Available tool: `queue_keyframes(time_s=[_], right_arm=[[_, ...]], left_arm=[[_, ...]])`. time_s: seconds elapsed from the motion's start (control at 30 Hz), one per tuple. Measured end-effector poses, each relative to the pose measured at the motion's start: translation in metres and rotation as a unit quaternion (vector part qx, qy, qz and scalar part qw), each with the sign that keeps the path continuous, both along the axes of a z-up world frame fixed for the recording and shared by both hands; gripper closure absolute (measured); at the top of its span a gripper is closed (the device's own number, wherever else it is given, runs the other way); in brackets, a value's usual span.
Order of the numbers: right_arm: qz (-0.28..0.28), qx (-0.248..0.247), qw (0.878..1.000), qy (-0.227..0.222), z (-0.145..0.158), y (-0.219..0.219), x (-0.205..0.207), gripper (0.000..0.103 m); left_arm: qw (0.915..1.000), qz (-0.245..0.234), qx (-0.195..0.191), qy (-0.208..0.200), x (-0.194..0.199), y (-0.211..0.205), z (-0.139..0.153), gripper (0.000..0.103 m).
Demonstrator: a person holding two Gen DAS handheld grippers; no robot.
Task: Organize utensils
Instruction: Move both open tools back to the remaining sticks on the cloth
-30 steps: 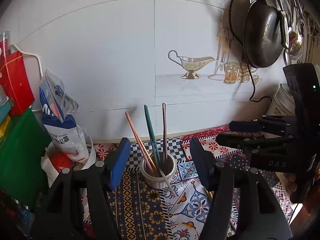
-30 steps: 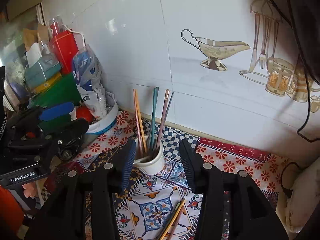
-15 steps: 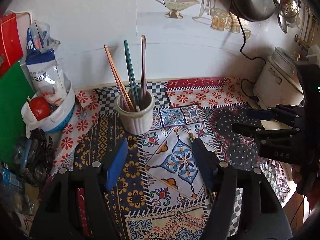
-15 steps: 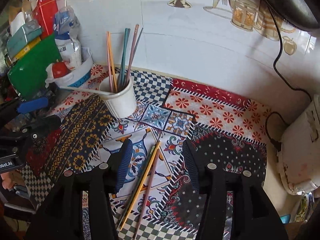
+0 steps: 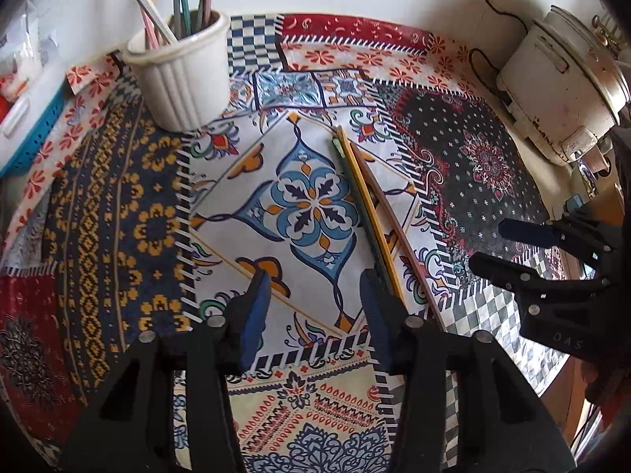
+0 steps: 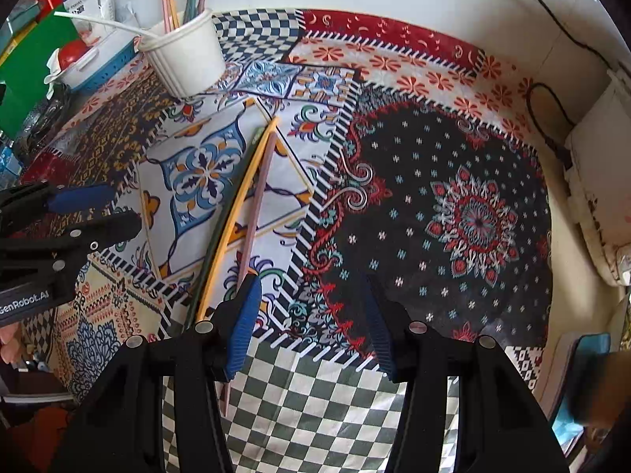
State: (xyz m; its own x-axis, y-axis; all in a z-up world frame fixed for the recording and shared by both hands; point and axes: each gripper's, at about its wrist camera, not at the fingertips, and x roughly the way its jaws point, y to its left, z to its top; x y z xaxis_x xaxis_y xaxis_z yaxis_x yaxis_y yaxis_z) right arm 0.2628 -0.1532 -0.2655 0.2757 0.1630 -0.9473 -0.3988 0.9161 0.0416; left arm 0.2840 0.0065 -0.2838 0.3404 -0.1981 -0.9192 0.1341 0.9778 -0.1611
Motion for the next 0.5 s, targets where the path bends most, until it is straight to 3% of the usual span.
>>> queue_keyframes(time_s=[0.07,0.3,0.5], right_arm=[[-0.005,-0.001,1.0,0.012,-0.009,-0.004,-0.005,0.055],[-0.012,0.019,0.999,0.034,-0.021,-0.015,-0.017,0.055],[0.001,0.038,0.998,0.042,-0.021,-0.014,-0.024,0.058]], left_arm=[[0.9997,-0.001,-0.013,0.02,0.005,-0.004,-0.012,0.075],[0.9977,-0.018,-0.054,0.037,0.014,-0.027,-0.025,0.085],[0.9984,-0.019,-0.036,0.04,0.025,-0.039,-0.031,0.097]])
